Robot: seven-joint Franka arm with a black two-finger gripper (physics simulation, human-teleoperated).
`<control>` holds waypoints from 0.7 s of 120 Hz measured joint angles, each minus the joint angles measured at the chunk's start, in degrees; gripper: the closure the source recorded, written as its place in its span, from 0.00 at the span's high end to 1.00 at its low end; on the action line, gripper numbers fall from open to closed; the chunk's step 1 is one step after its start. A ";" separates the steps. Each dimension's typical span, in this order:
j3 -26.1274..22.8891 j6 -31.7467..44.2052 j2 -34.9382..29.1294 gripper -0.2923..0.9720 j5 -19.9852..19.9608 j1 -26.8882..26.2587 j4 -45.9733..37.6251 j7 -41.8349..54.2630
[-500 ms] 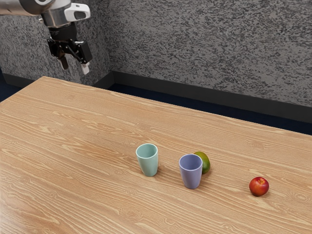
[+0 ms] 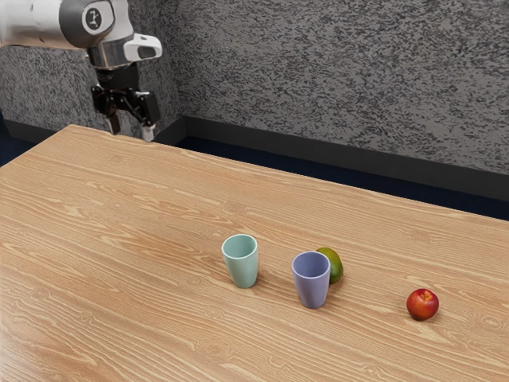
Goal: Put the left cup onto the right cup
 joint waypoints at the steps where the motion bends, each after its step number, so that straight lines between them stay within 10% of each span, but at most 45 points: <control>1: 0.09 0.15 0.14 0.75 0.01 -0.06 -0.14 0.00; 84: 1.79 13.33 7.16 0.75 -1.92 -2.64 -6.96 2.07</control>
